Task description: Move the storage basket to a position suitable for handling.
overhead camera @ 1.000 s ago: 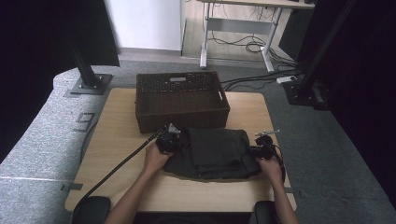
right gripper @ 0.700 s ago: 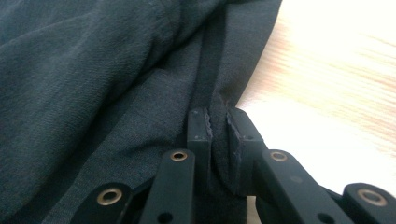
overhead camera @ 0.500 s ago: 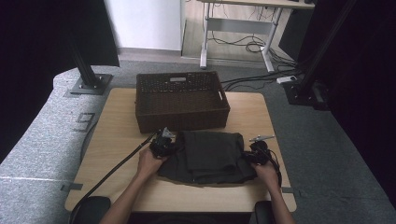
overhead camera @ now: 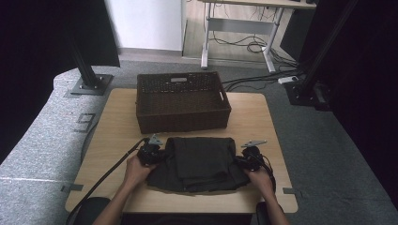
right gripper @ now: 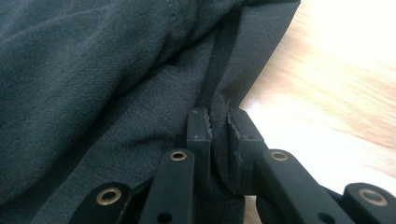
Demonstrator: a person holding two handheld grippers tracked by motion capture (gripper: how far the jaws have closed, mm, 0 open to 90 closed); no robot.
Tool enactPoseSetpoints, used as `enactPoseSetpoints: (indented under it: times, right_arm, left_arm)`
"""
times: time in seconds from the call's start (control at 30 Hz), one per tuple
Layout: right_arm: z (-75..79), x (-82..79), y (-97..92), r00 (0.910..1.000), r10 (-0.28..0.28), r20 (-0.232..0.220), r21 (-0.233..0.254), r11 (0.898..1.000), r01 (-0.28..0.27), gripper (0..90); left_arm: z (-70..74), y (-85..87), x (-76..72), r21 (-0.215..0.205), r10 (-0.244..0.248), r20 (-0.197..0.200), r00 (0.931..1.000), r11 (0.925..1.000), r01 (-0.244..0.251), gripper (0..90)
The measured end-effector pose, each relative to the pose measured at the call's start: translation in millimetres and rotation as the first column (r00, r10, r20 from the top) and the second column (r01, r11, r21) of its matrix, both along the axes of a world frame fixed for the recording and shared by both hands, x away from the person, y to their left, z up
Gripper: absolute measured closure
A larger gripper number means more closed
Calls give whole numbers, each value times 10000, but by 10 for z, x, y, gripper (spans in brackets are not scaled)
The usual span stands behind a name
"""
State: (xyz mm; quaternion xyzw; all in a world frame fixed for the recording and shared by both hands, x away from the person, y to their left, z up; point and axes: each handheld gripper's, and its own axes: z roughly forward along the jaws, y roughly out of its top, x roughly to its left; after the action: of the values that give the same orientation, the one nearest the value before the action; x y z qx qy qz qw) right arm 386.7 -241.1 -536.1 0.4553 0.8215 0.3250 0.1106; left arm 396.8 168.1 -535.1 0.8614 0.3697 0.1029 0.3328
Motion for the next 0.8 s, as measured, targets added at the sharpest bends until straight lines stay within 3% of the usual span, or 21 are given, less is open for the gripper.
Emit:
enactPoseSetpoints:
  times: [0.4, 0.53, 0.8]
  right_arm:
    - [-2, -207, 190, 9980, 627, -56, 121, 9980, -626, 786]
    - [-2, -282, 218, 9967, 804, -56, 110, 9967, -803, 783]
    - [-1, -407, 234, 9945, 1046, -66, 98, 9945, -1045, 779]
  left_arm:
    - [30, 185, -270, 299, 106, -131, 9999, 9995, -102, 757]
    - [43, 185, -379, 543, 147, -62, 9999, 9984, -143, 755]
    - [60, 212, -505, 643, 26, -245, 9997, 9979, -11, 749]
